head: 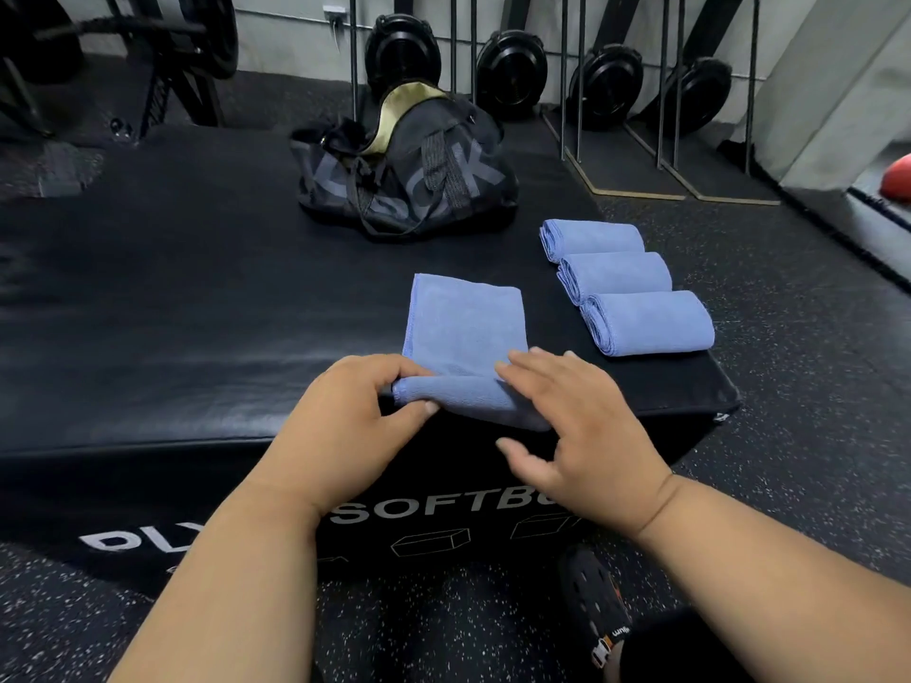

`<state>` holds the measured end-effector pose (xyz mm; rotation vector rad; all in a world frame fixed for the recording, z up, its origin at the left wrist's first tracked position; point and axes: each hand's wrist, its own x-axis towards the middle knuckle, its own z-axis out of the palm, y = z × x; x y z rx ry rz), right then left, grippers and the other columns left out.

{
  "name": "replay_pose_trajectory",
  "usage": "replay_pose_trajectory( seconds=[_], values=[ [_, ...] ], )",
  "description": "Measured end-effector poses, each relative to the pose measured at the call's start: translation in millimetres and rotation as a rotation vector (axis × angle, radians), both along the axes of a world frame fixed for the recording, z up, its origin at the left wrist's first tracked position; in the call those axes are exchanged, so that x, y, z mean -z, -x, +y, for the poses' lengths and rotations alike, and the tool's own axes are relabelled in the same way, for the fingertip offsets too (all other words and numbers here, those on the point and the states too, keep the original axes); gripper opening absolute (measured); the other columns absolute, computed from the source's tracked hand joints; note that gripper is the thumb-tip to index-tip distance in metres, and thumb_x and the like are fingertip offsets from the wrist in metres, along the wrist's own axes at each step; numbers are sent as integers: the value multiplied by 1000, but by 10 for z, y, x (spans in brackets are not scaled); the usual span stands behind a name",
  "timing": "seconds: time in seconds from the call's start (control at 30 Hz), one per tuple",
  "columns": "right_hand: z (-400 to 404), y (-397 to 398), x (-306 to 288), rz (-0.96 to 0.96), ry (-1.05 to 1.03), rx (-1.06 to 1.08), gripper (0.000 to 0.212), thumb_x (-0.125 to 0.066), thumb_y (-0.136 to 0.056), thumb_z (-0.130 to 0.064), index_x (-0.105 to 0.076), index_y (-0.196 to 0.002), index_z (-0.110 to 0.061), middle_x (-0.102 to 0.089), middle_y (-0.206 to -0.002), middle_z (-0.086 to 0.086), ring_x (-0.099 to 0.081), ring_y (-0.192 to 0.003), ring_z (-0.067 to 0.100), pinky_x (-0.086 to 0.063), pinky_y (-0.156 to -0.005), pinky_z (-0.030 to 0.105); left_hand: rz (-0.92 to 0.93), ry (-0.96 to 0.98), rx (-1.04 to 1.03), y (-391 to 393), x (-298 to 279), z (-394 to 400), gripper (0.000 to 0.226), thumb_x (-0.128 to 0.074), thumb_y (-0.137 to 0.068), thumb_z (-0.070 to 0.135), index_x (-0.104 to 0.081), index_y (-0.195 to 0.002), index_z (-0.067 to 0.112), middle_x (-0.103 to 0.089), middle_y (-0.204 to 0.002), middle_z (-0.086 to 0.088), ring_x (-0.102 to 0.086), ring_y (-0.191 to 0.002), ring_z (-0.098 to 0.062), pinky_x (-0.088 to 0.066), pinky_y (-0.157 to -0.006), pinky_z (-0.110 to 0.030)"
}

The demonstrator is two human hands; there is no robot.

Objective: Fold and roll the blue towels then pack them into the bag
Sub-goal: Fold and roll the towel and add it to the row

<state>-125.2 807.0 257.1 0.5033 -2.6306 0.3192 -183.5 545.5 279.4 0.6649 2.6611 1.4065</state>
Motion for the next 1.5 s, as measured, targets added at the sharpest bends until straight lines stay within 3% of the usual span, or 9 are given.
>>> replay_pose_trajectory(
  seconds=[0.17, 0.33, 0.57, 0.7, 0.87, 1.07, 1.27, 1.33, 1.5],
  values=[
    [-236, 51, 44, -10, -145, 17, 83, -80, -81, -40, -50, -154, -12, -62, -141, 4, -60, -126, 27, -45, -109, 48, -33, -12, 22, -11, -19, 55, 13, -76, -93, 25, -75, -94, 38, -74, -99, 27, -66, -102, 0, -53, -89, -29],
    [-93, 150, 91, 45, -30, 29, 33, -65, -84, -19, -75, -116, -18, -74, -97, -1, -67, -85, 27, -48, -76, 39, -114, -4, 17, 2, 30, -5, 11, -78, -92, 28, -78, -92, 38, -76, -94, 25, -70, -94, 1, -58, -85, -31],
    [72, 34, 25, -188, 46, 60, 25, -66, -87, -30, -74, -110, -35, -74, -99, -18, -65, -86, 11, -39, -74, 17, -202, -16, 60, 29, 101, -55, 4, -78, -93, 34, -74, -93, 34, -73, -83, 16, -65, -75, -3, -53, -75, -28],
    [140, 40, -120, -427, 317, 71, 27, -75, -93, -25, -74, -115, -41, -73, -109, -27, -67, -105, -1, -48, -90, 16, -200, -13, 60, 53, 121, -60, 8, -75, -95, 36, -69, -95, 31, -68, -80, 10, -57, -71, -5, -50, -73, -33],
    [136, 80, -178, -463, 698, 121, 31, -83, -89, -20, -74, -113, -37, -73, -111, -26, -68, -107, -2, -47, -92, 11, -188, -107, -35, 74, 89, -2, 10, -72, -97, 38, -69, -99, 28, -62, -77, 1, -52, -68, -10, -47, -70, -35],
    [64, 224, -120, -528, 849, 212, 33, -75, -96, -34, -65, -127, -40, -73, -115, -15, -69, -104, 2, -51, -93, 21, -231, -186, -204, 52, 79, 115, 28, -67, -100, 42, -59, -127, 47, -60, -70, 7, -54, -61, -2, -44, -65, -25],
    [1, 315, -100, -555, 822, 261, 30, -73, -98, -36, -67, -127, -39, -71, -117, -20, -65, -103, -8, -45, -84, 6, -177, -5, -284, 89, 157, 159, 32, -63, -100, 46, -58, -131, 46, -63, -75, 12, -59, -71, -3, -44, -65, -28],
    [-4, 347, -71, -559, 798, 261, 31, -73, -97, -37, -68, -127, -39, -69, -123, -18, -64, -109, -6, -47, -94, 13, -146, 58, -315, 88, 149, 171, 33, -64, -98, 43, -60, -131, 46, -64, -82, 17, -60, -80, 0, -46, -68, -28],
    [-12, 417, -20, -572, 768, 264, 30, -76, -96, -37, -71, -125, -40, -65, -130, -13, -62, -117, 0, -49, -107, 28, 123, 100, -220, 58, 155, 293, 42, -70, -94, 36, -67, -136, 42, -52, -136, 20, -44, -128, -7, -39, -104, -24]
  ],
)
